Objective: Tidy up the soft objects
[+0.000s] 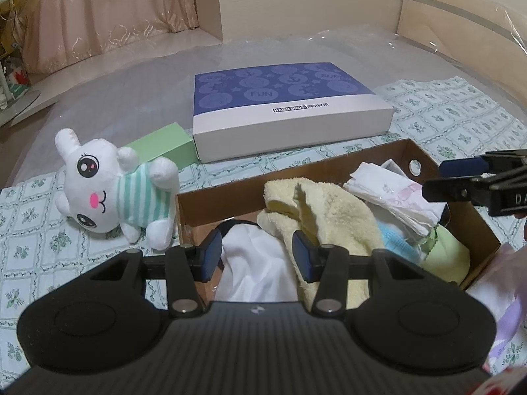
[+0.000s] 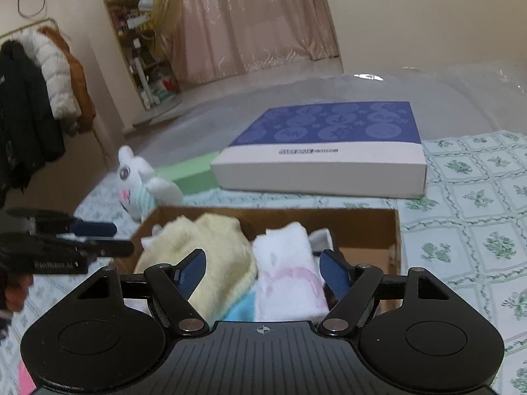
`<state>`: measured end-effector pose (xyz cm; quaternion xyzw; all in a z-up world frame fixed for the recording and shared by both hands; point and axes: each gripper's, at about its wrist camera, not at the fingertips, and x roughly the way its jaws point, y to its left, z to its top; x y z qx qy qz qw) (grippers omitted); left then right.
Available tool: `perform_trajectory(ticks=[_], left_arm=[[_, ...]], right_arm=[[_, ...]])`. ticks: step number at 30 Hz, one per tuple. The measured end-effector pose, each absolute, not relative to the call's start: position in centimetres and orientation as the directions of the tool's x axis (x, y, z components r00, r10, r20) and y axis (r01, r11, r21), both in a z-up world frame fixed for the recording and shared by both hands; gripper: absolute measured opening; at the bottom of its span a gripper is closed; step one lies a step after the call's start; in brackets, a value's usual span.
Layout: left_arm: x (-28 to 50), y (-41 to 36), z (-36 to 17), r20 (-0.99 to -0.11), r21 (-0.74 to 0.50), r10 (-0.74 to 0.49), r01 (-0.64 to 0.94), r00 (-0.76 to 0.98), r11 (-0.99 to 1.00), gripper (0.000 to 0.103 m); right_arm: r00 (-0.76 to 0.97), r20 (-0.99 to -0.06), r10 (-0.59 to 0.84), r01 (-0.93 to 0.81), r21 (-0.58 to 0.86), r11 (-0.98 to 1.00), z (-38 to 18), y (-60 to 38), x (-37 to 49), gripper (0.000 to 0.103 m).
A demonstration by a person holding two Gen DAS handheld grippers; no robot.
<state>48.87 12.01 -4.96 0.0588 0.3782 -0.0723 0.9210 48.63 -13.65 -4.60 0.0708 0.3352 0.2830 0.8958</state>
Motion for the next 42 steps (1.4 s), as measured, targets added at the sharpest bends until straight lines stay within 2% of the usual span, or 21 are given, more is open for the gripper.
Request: perform_trajectory(ticks=[8,14,22,38,42], left_arm=[[48.3,11.6,-4.7,-0.702,0.039,-0.095,0.171,0.706,0.984,0.046],[47.4,11.5,-3.9,-0.698,0.018,-0.104,0.162,0.709,0.987,0.05],[45.3,11.6,-2.0,-0.682,0.003,-0.103,0.143,0.724,0.99,0.05],[34.5,10.8,3.8,-0.595,-0.071,-0.122,0.098,0.794,0.993,0.05],[31.0,10.1,5.0,-0.573,-0.081,-0.136,0.109,0.808,0.991,0.054]], right_arm=[[0.608,-0.593,0.528,-0.456,0.284,0.843,-4.8,-14.1,47.5,0.076],[0.613,-0.594,0.522,-0.457,0.272,0.847,-4.1,-14.4,46.4,0.076],[0.626,-0.586,0.514,-0.446,0.271,0.853,-2.4,-15.1,44.5,0.076],[0.68,-0.513,0.524,-0.48,0.23,0.847,2.2,-17.3,34.6,0.076],[0.688,-0.496,0.53,-0.465,0.259,0.847,3.1,-17.9,31.8,0.076]])
